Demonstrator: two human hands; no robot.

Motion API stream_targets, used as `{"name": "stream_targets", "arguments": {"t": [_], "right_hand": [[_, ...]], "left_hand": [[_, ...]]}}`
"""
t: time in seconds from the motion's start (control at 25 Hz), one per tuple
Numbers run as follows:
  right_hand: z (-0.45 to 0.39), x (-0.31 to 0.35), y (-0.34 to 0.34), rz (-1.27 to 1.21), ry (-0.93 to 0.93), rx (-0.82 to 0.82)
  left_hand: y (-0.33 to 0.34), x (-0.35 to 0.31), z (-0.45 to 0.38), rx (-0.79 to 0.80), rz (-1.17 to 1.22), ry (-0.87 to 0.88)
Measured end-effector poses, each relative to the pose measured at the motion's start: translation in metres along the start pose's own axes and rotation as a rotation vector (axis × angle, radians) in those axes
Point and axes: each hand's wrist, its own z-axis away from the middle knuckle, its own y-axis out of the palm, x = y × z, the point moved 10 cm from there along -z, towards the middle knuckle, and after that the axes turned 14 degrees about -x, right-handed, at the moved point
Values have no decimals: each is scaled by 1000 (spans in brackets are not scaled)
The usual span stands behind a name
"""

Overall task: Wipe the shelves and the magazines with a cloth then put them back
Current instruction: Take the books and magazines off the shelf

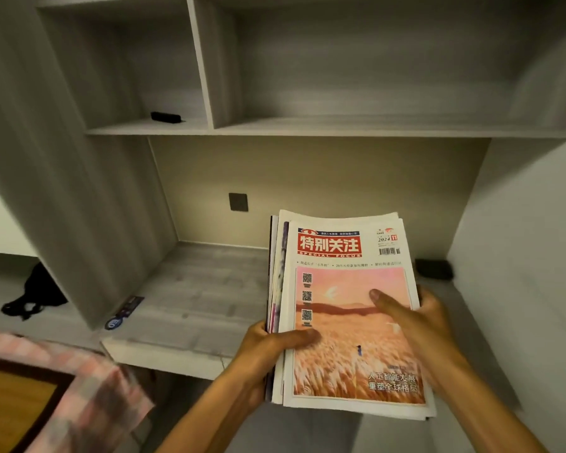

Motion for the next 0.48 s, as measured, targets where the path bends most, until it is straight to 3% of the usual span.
{"name": "stream_targets", "arguments": {"t": [0.48], "right_hand": [[193,-191,54,250,319,110]], "left_hand": [[-181,182,45,23,-68,-243]]}}
